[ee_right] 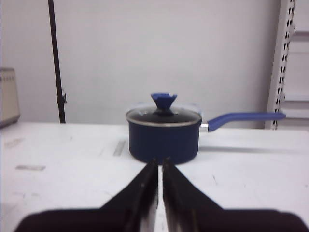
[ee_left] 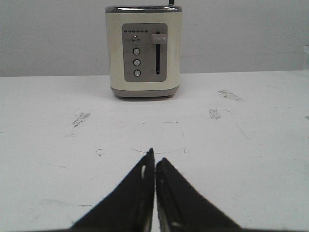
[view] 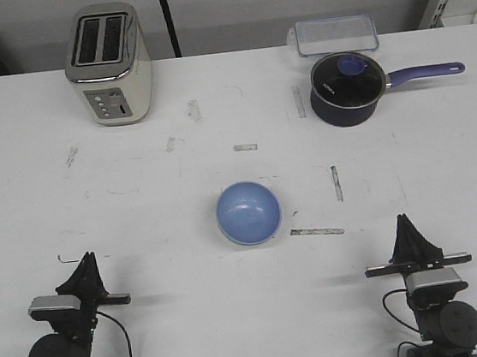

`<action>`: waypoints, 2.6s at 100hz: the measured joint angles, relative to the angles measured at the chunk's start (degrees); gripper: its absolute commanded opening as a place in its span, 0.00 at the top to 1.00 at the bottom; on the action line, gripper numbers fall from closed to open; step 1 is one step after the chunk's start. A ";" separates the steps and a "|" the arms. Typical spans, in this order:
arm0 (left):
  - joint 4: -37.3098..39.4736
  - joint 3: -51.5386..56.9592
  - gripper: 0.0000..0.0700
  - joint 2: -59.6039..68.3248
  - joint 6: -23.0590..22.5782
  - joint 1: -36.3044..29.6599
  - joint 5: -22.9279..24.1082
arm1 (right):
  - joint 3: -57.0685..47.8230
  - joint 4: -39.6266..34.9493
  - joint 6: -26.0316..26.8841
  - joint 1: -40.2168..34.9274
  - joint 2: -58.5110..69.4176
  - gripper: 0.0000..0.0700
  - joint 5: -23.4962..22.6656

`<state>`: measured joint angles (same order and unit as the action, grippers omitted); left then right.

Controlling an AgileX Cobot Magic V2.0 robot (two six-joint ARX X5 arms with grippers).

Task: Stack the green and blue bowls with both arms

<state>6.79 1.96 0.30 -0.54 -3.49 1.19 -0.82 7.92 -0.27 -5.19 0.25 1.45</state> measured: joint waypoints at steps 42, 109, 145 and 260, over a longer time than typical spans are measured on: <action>0.00 0.00 1.00 0.00 0.00 0.00 0.00 | -0.02 -5.38 0.00 1.49 0.00 0.99 -0.24; 0.00 0.00 1.00 0.00 0.00 0.00 0.00 | -0.02 -5.31 0.00 1.99 0.00 0.99 0.31; 0.00 0.00 1.00 0.00 0.00 0.00 0.00 | -0.02 -5.29 0.00 1.46 0.00 0.99 0.74; 0.00 0.00 1.00 0.00 0.00 0.00 0.00 | -0.02 -5.29 0.00 1.46 0.00 0.99 0.74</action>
<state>6.79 1.96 0.30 -0.54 -3.49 1.19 -0.84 2.63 -0.27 -3.73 0.25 2.20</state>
